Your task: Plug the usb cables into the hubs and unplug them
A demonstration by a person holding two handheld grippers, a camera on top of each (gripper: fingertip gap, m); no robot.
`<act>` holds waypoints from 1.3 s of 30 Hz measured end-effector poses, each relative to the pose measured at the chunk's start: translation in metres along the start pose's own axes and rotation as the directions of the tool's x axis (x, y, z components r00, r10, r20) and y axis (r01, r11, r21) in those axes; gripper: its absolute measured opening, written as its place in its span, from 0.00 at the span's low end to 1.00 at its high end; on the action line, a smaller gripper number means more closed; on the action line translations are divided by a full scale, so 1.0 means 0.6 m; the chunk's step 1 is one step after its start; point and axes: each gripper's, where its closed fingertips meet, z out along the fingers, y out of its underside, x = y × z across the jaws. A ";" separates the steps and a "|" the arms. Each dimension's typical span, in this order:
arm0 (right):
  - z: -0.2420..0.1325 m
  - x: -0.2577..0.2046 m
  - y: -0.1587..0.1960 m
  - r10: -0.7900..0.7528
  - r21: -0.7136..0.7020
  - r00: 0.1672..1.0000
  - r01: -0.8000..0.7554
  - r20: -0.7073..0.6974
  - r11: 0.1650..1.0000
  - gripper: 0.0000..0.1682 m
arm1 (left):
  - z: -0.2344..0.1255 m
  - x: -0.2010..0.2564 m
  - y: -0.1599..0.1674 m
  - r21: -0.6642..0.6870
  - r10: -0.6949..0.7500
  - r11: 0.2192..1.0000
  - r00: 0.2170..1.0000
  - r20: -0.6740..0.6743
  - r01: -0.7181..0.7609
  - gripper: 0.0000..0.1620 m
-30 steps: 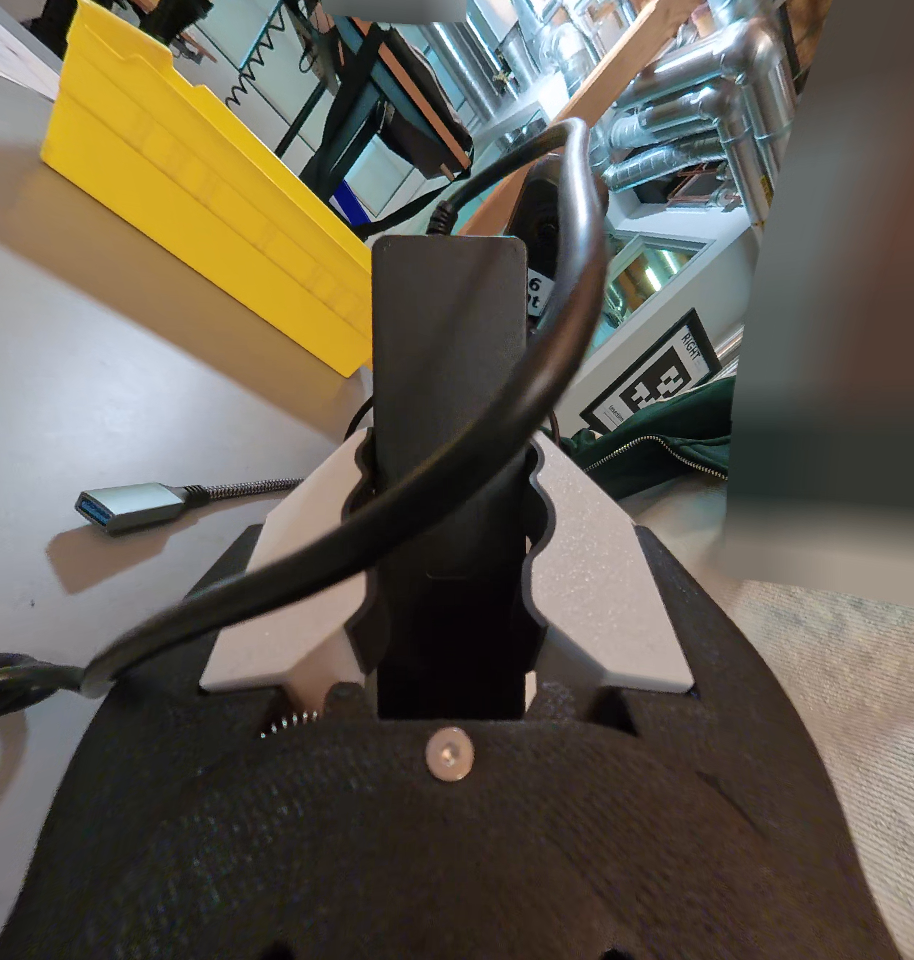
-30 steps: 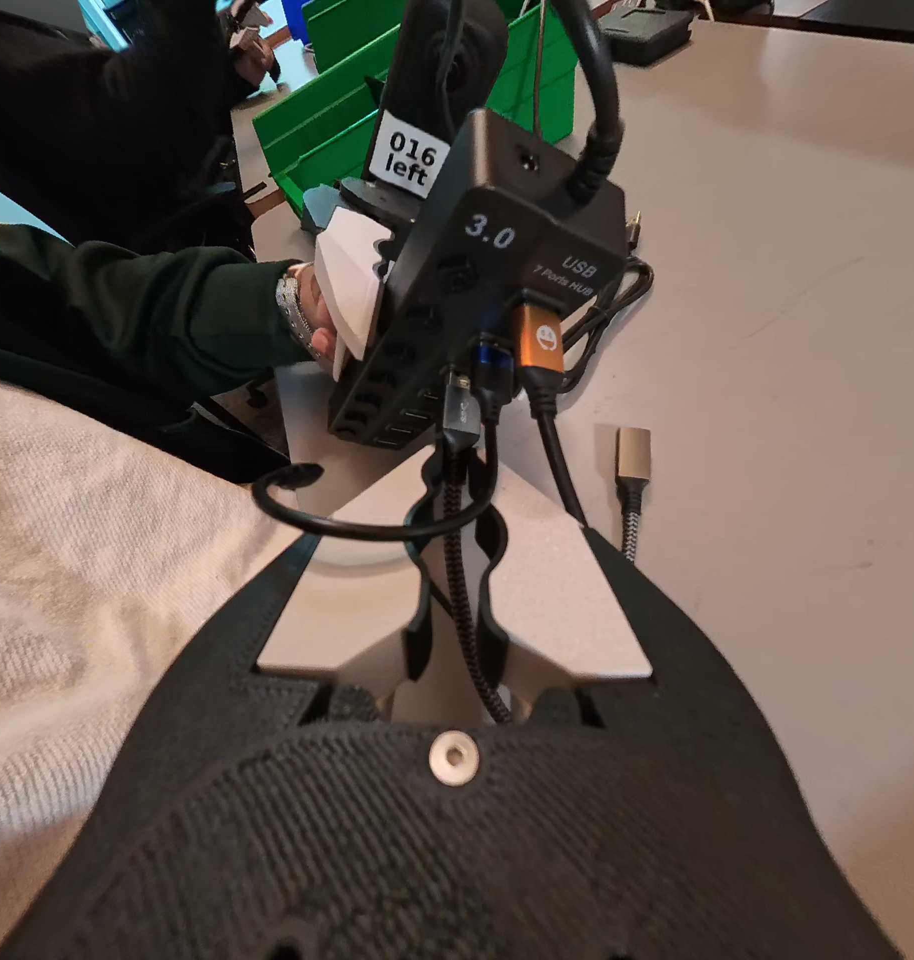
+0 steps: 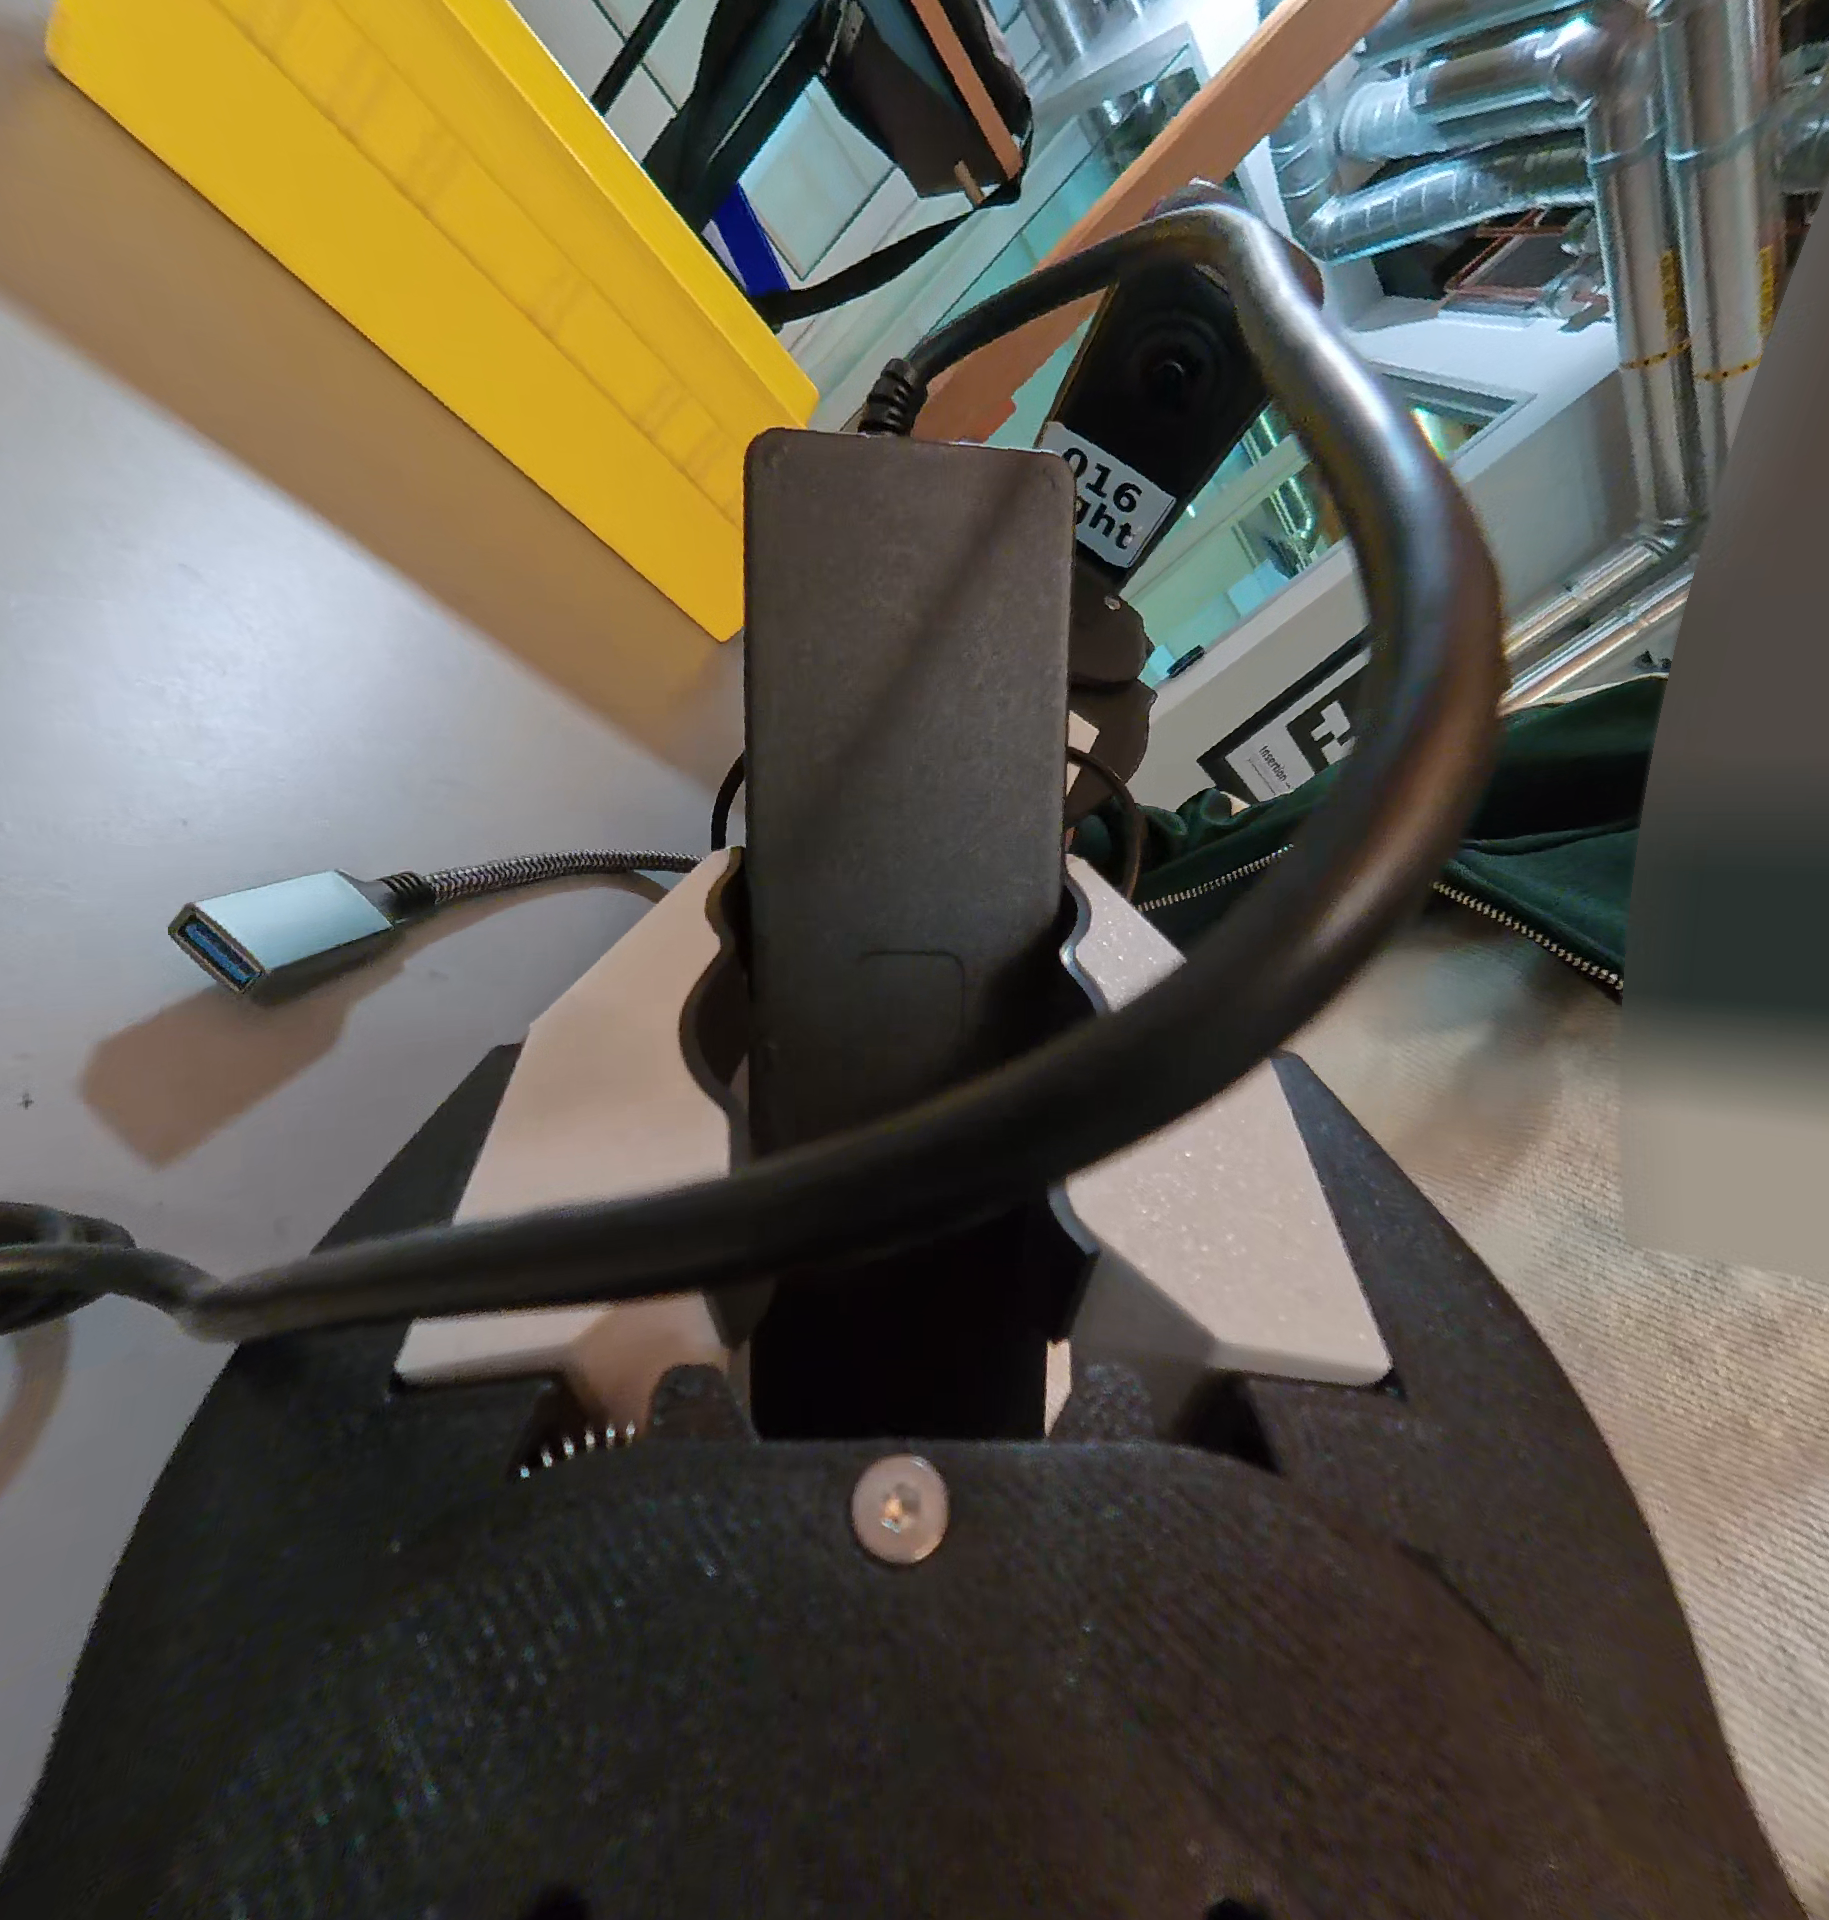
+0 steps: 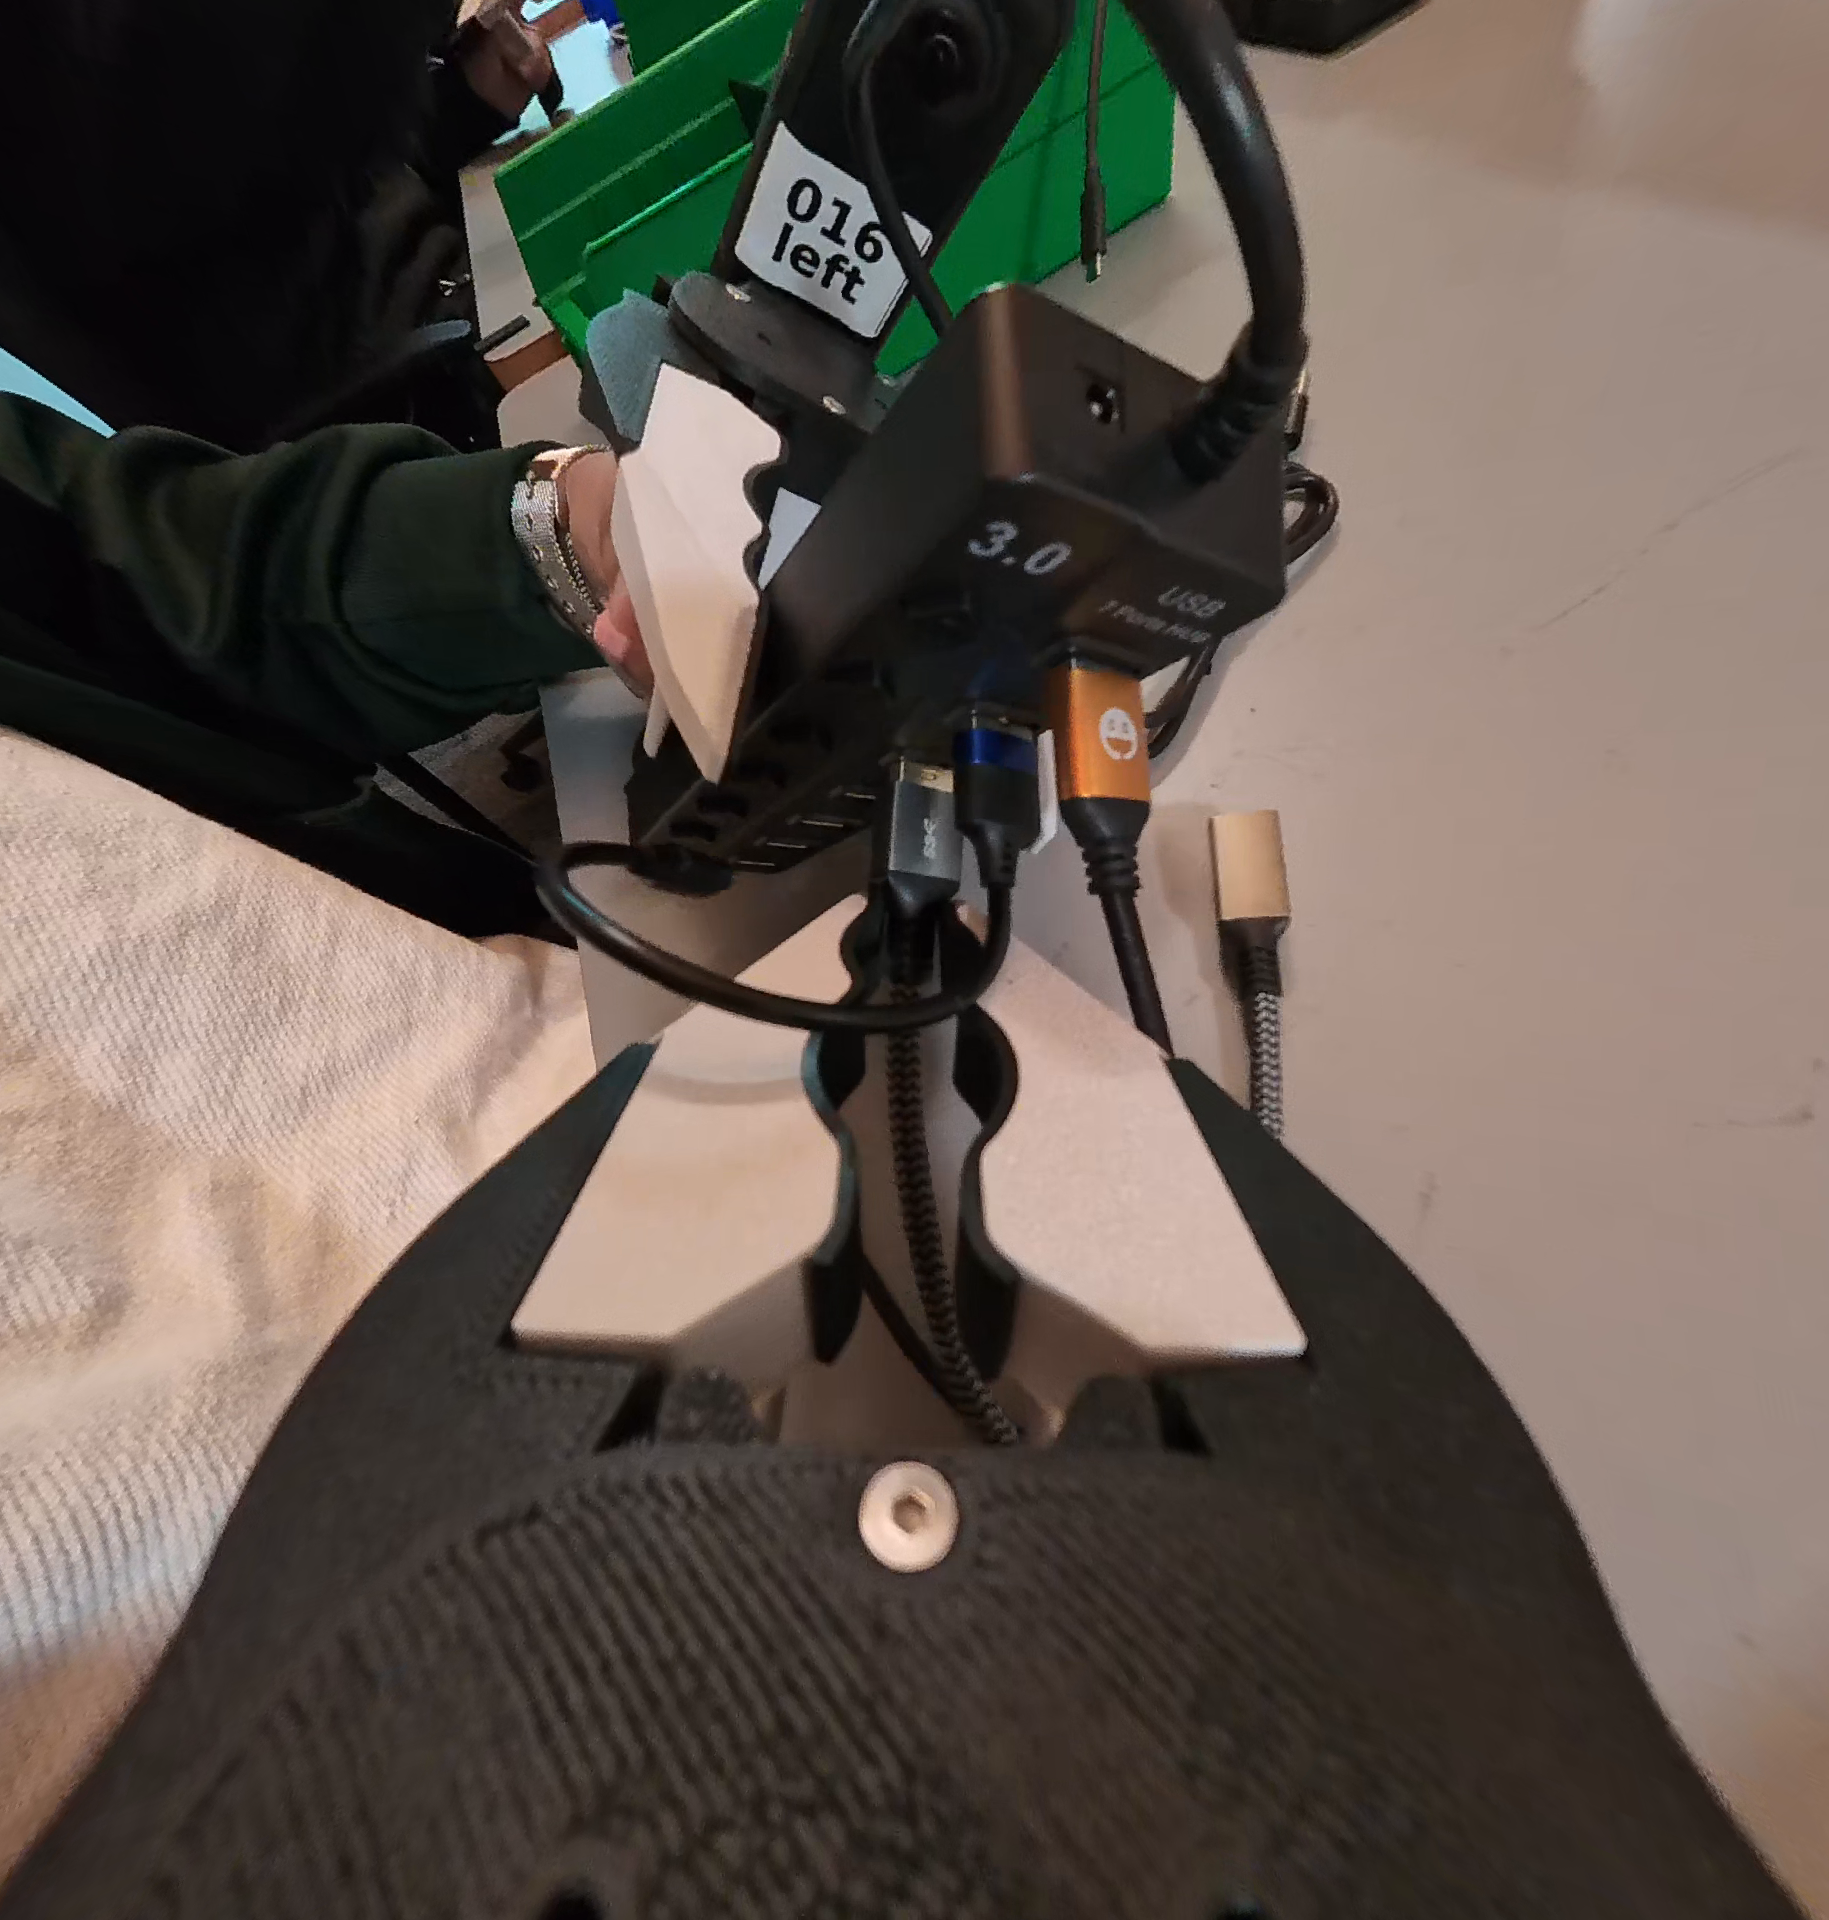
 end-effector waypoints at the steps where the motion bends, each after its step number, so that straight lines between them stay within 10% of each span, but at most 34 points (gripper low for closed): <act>1: 0.000 0.001 0.000 0.002 -0.001 1.000 -0.002 -0.003 1.000 0.04 | 0.001 -0.001 0.001 -0.002 0.001 1.000 1.000 0.004 -0.001 0.36; 25: -0.018 0.009 -0.032 0.081 0.149 0.995 -0.089 0.059 0.985 0.05 | -0.006 0.012 -0.021 0.124 -0.060 0.989 0.988 -0.140 0.078 0.34; 39: -0.027 0.047 -0.031 0.069 0.159 0.993 -0.054 -0.092 0.986 0.05 | -0.013 -0.041 -0.029 0.152 0.041 0.987 0.992 0.121 -0.059 0.35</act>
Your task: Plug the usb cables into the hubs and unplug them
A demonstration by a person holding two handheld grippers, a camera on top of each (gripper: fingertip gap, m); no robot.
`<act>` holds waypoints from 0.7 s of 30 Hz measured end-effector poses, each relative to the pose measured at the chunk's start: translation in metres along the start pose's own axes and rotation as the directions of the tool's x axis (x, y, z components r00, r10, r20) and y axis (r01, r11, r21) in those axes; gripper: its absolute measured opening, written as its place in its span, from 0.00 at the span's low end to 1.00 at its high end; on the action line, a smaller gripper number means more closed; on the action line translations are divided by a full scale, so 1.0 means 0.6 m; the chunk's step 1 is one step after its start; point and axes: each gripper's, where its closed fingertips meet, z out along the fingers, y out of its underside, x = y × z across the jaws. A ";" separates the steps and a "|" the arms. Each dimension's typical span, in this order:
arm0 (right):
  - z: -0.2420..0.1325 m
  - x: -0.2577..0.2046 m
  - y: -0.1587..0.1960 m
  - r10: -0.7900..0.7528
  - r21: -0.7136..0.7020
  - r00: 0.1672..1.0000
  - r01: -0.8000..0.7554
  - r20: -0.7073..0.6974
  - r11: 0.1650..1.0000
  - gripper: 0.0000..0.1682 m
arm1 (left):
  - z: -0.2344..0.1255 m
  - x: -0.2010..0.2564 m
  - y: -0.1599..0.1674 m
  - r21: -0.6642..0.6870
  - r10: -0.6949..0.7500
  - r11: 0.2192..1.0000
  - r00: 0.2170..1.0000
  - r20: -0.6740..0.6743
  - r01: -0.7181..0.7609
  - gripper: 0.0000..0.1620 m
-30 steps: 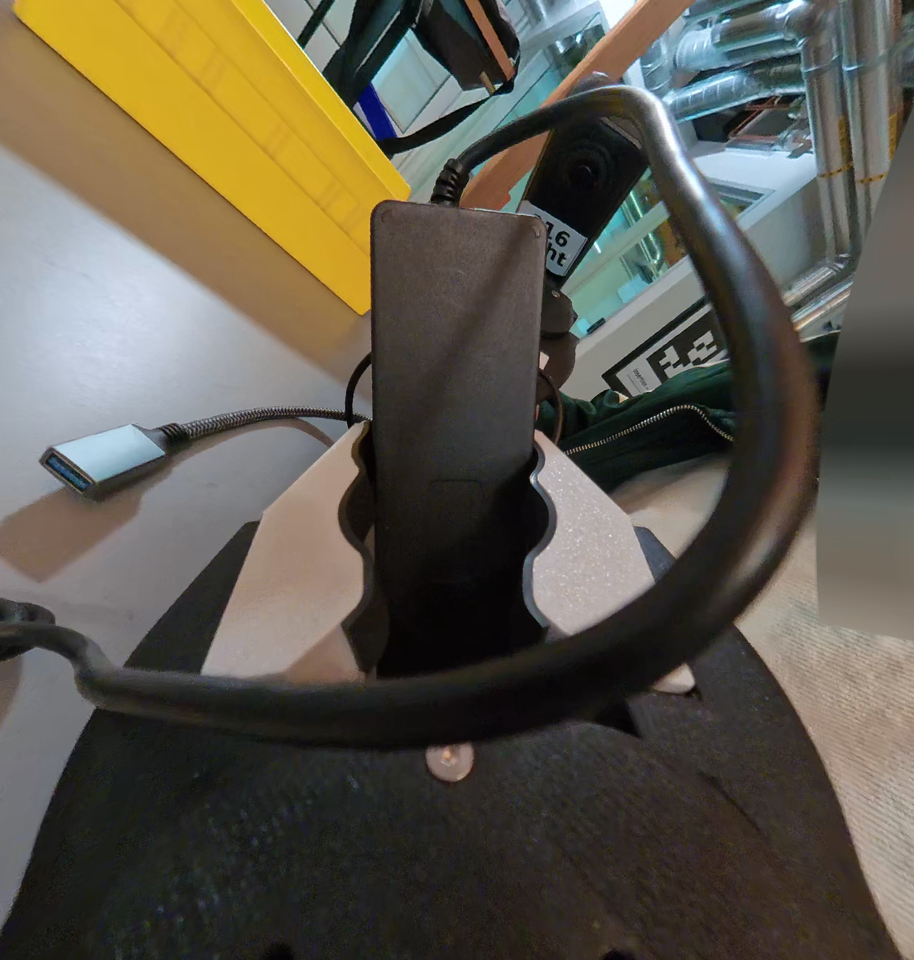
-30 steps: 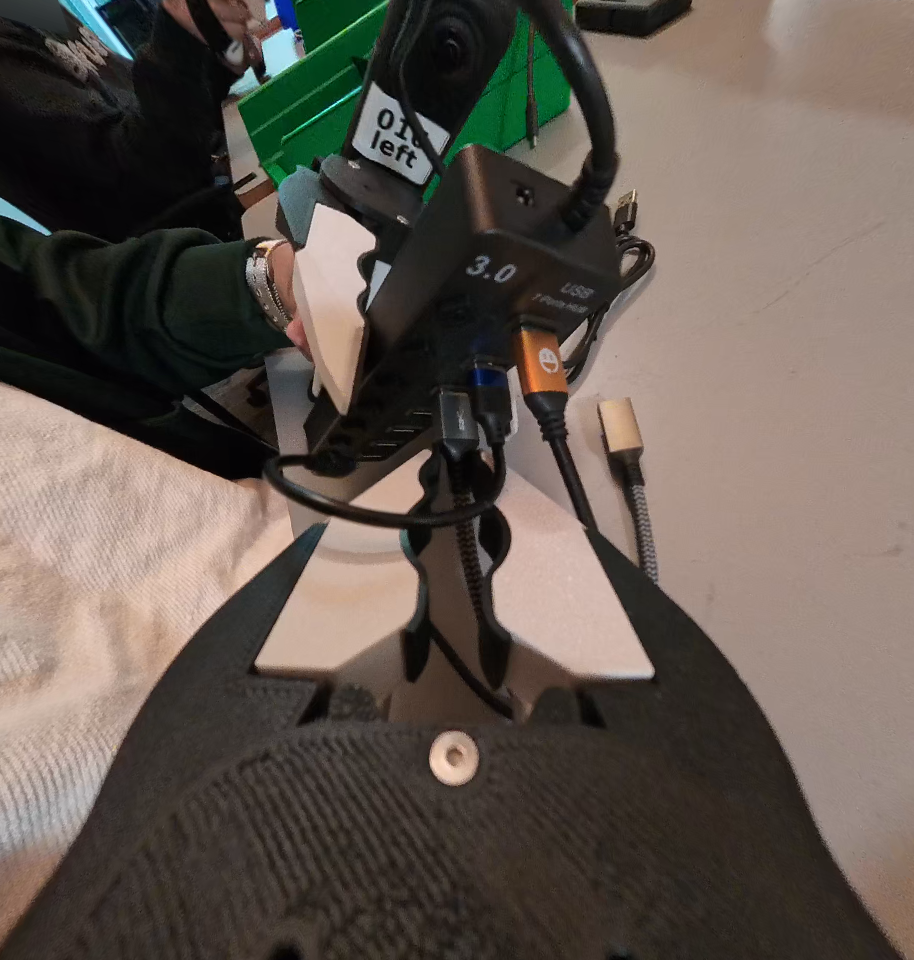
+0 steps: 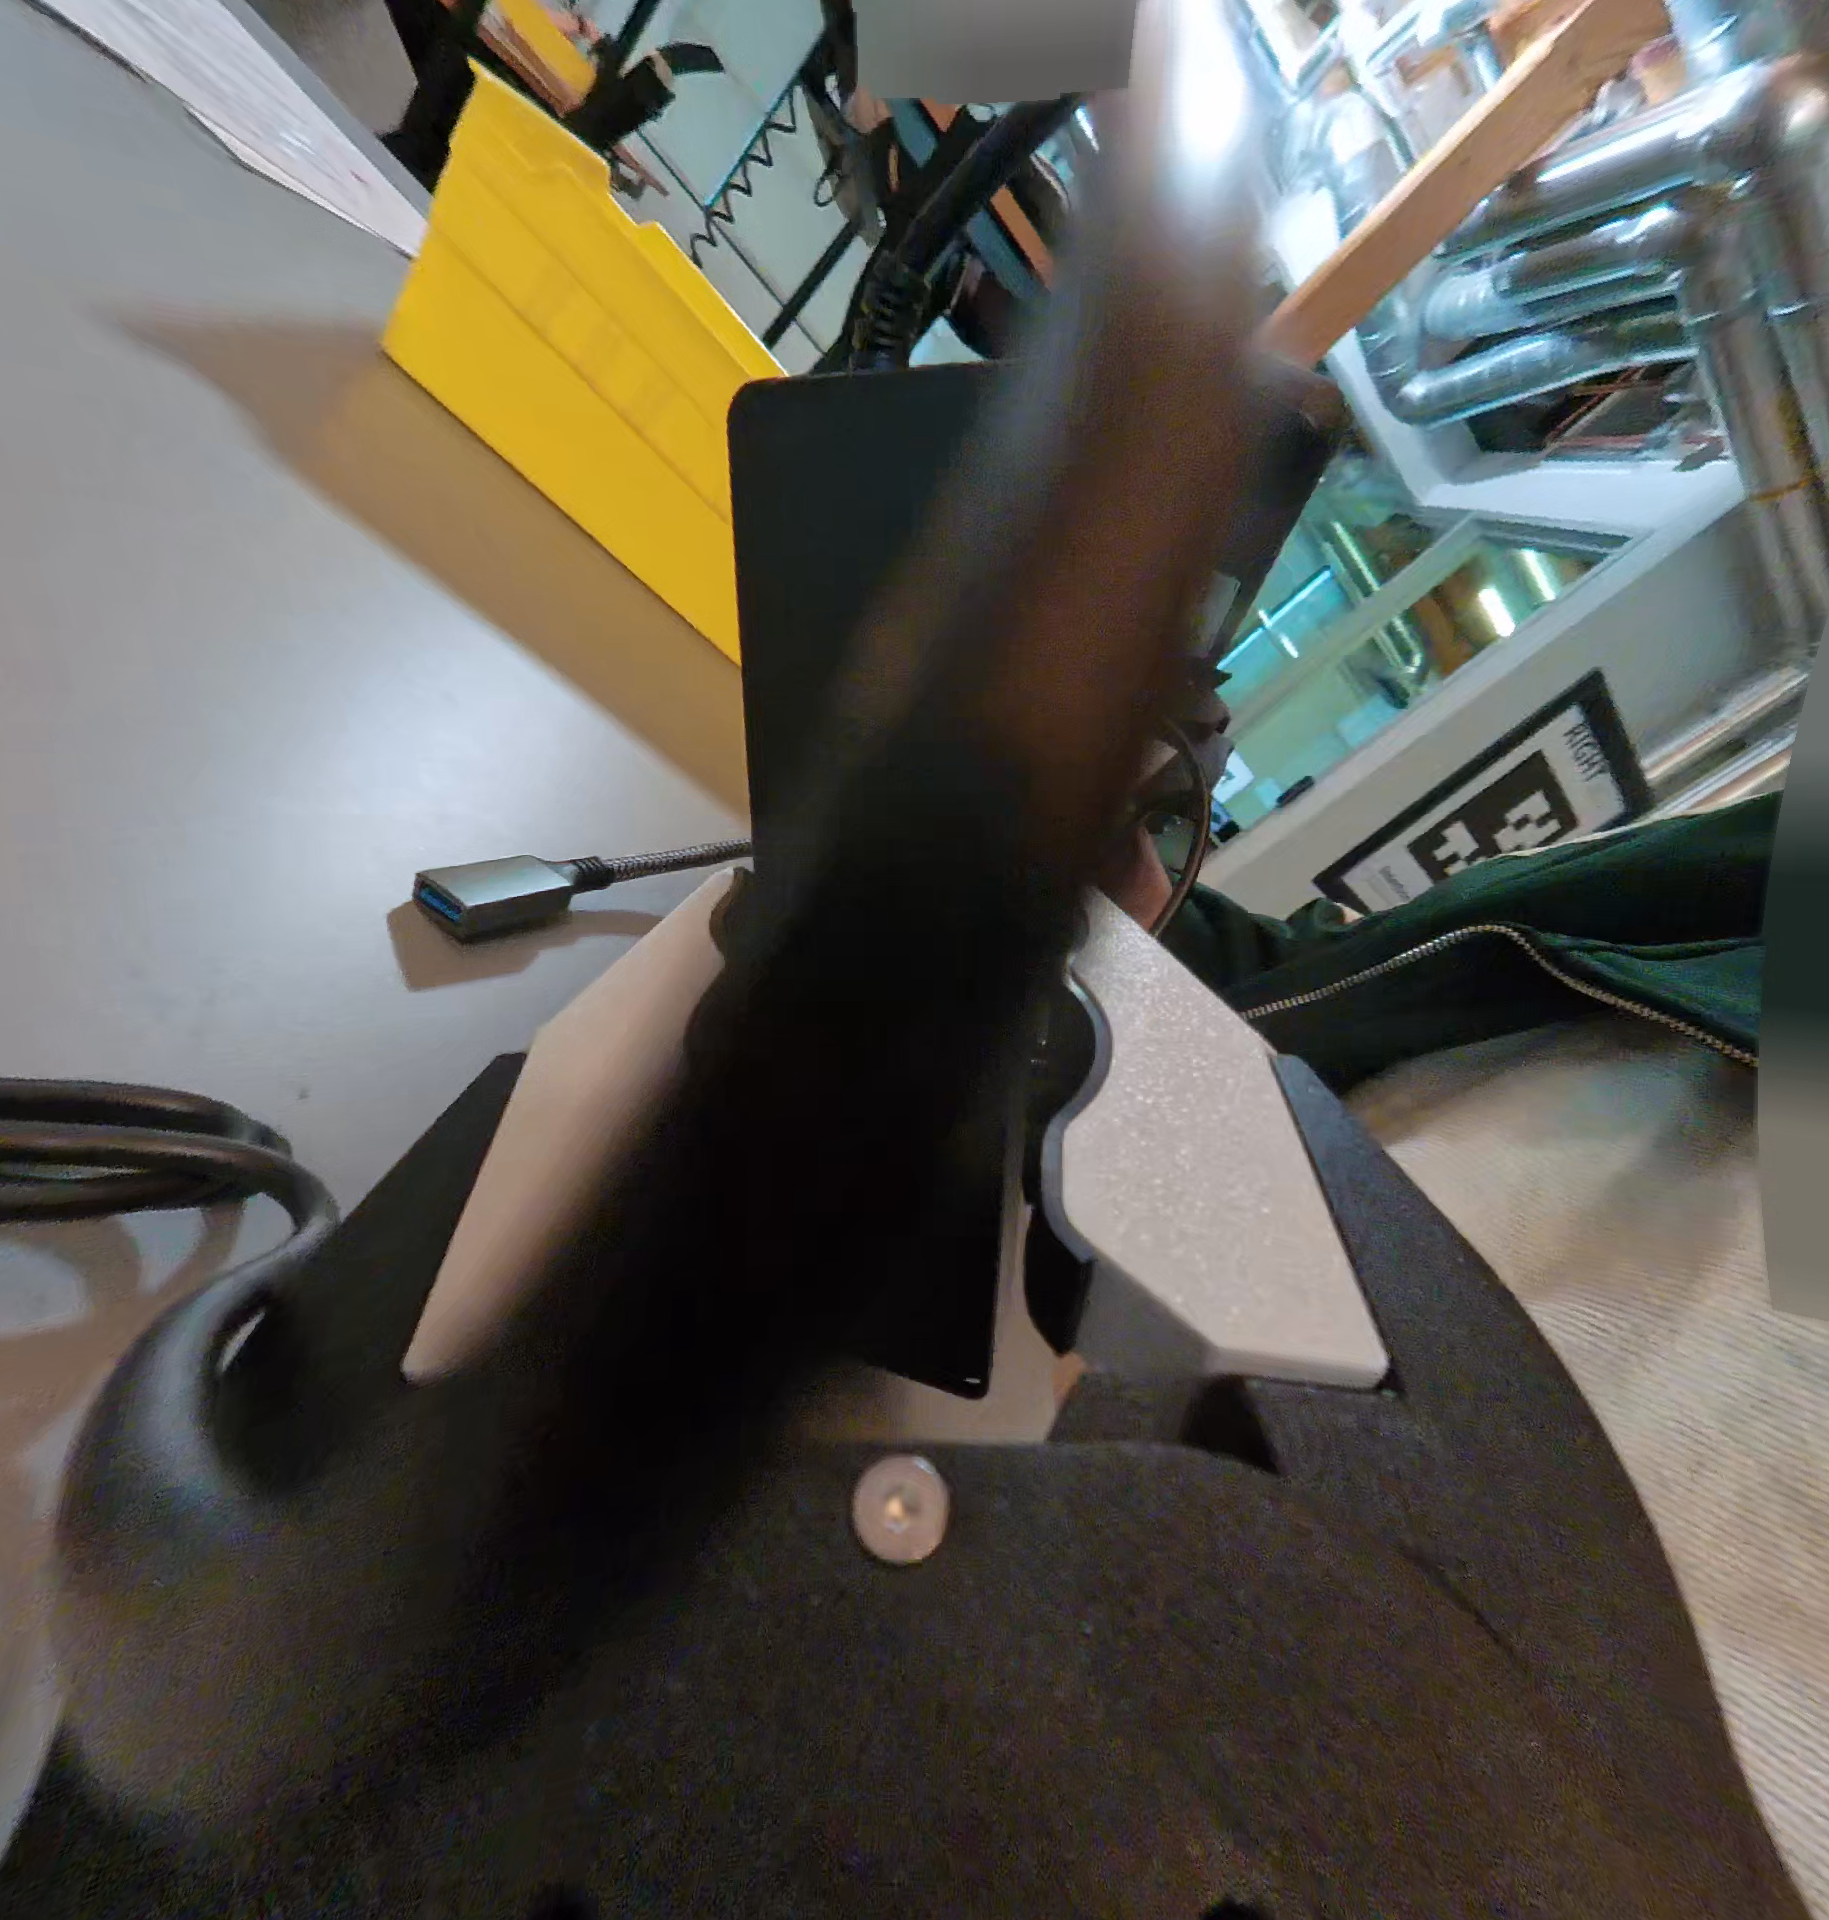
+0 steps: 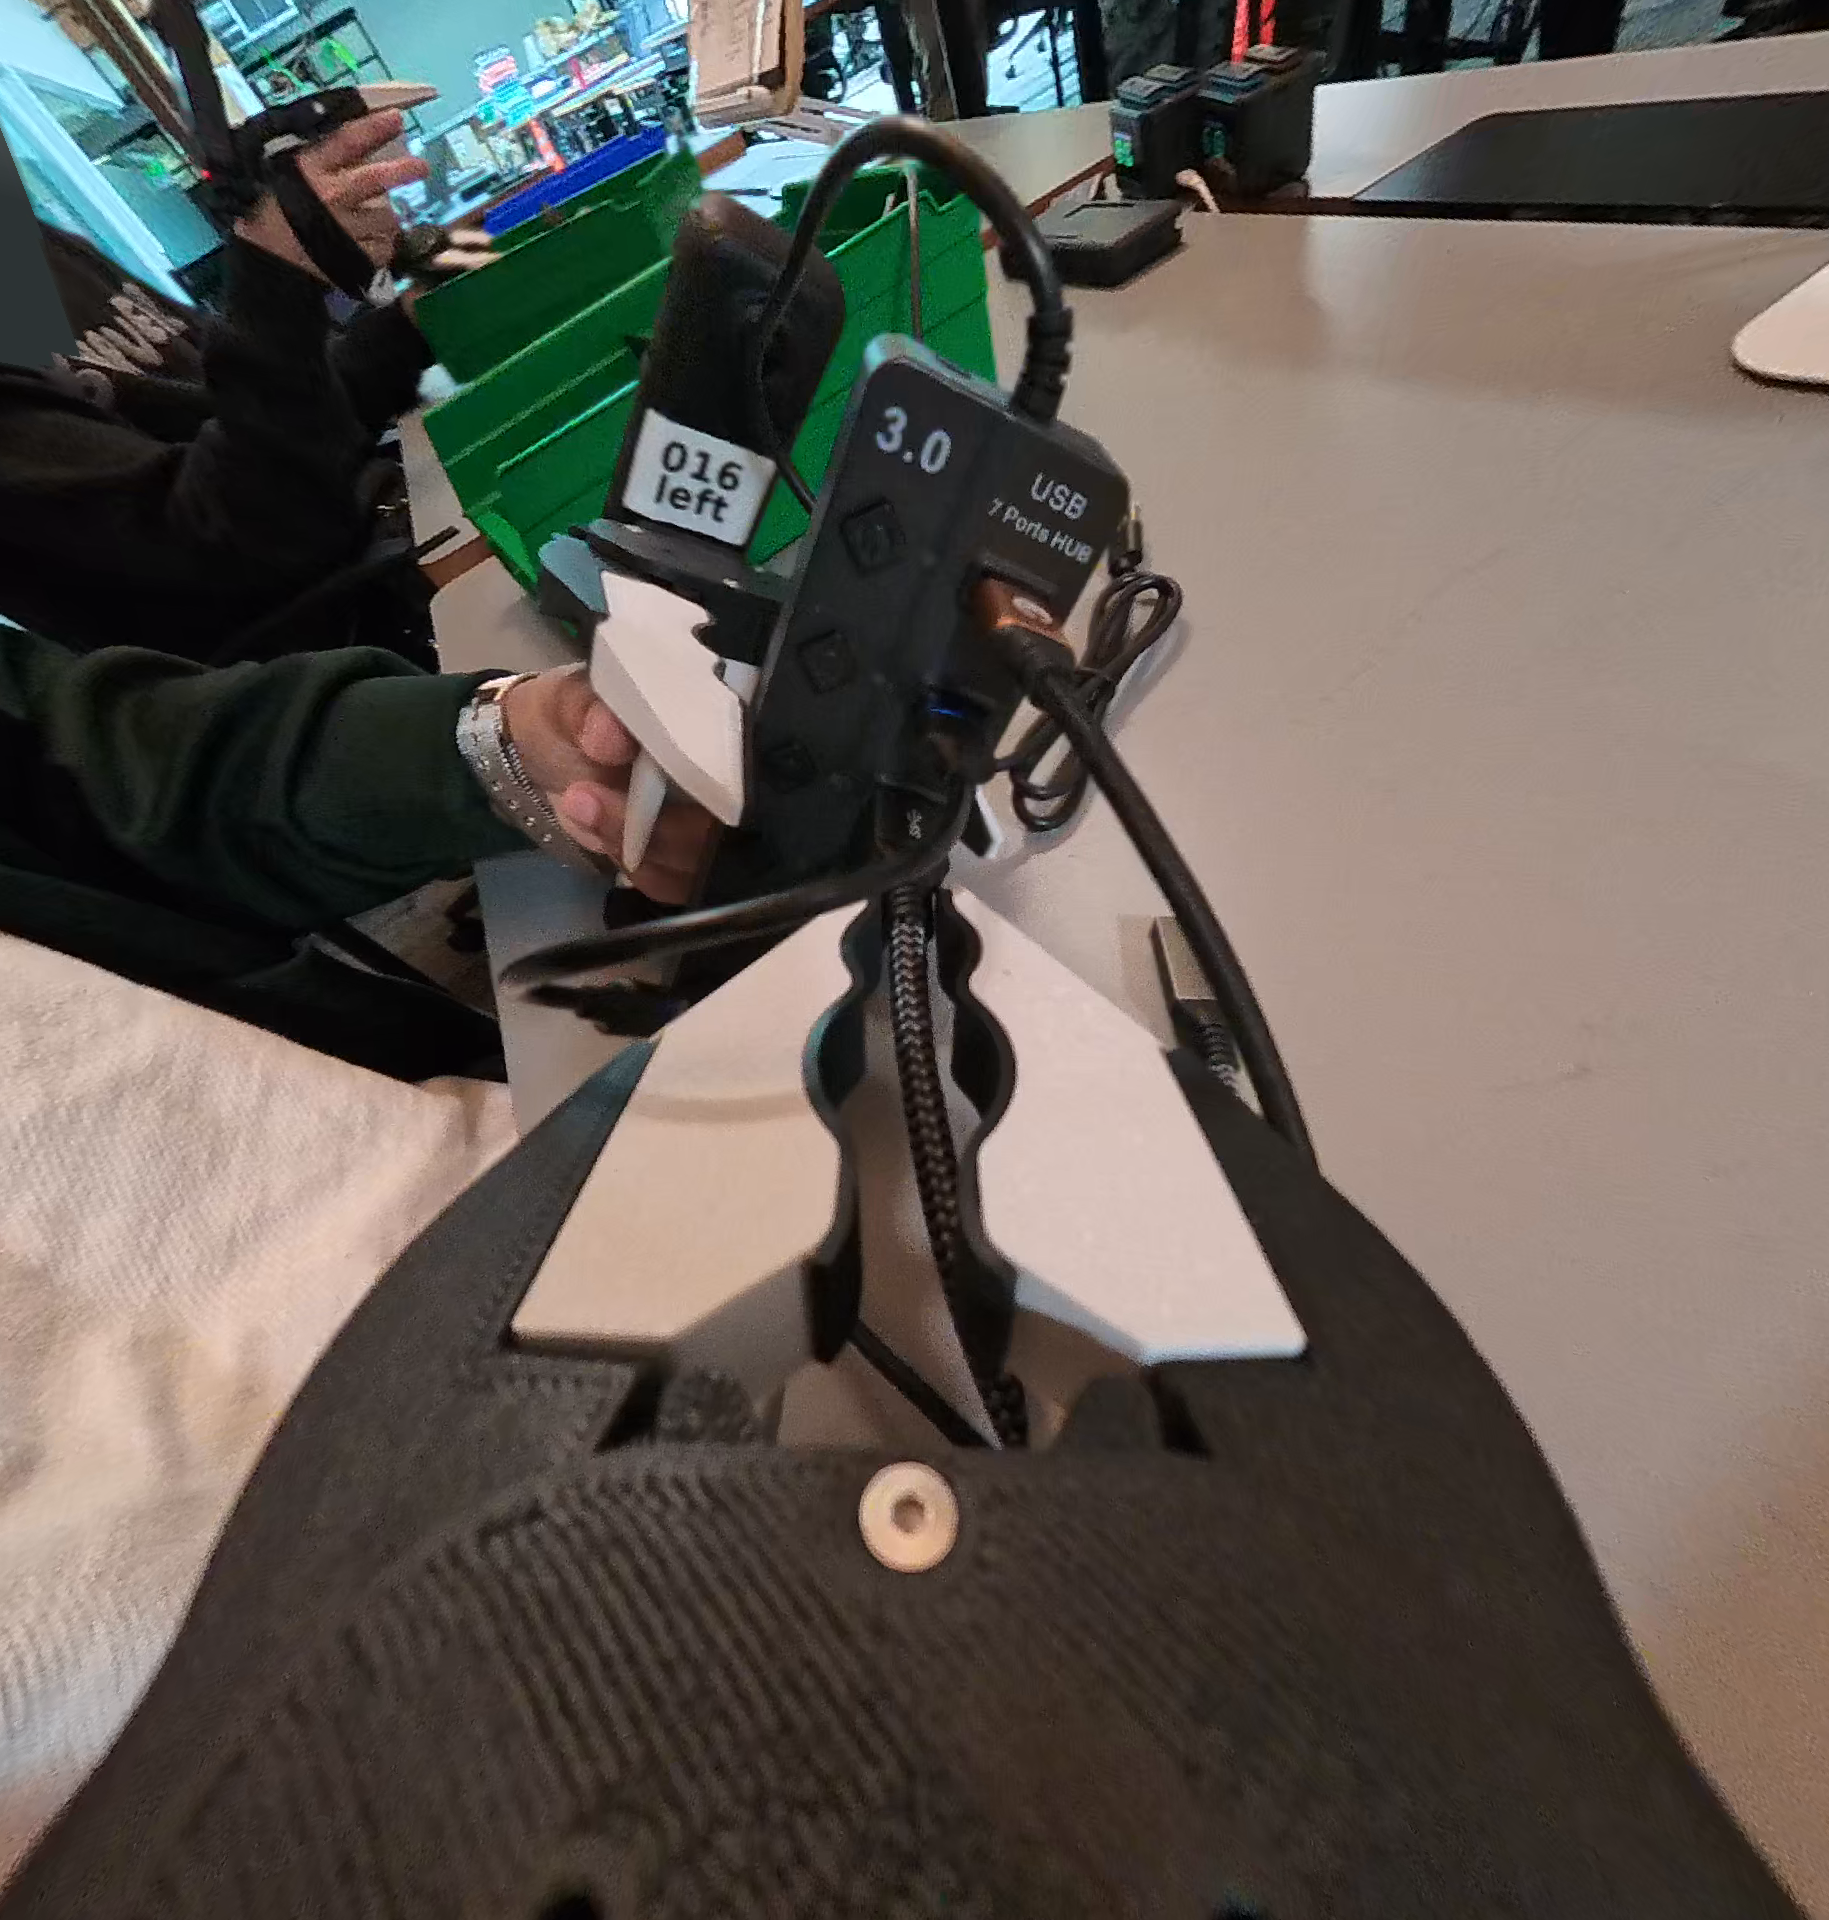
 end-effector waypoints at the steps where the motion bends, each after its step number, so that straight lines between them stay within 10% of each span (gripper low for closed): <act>1: -0.001 0.002 0.000 -0.001 0.003 1.000 0.001 -0.005 1.000 0.05 | 0.000 -0.001 -0.001 0.003 0.008 1.000 1.000 0.006 -0.008 0.35; 21: -0.012 -0.012 -0.010 0.041 0.047 0.993 -0.046 0.113 0.998 0.06 | -0.004 0.025 -0.015 0.057 -0.041 0.997 0.992 -0.122 0.048 0.41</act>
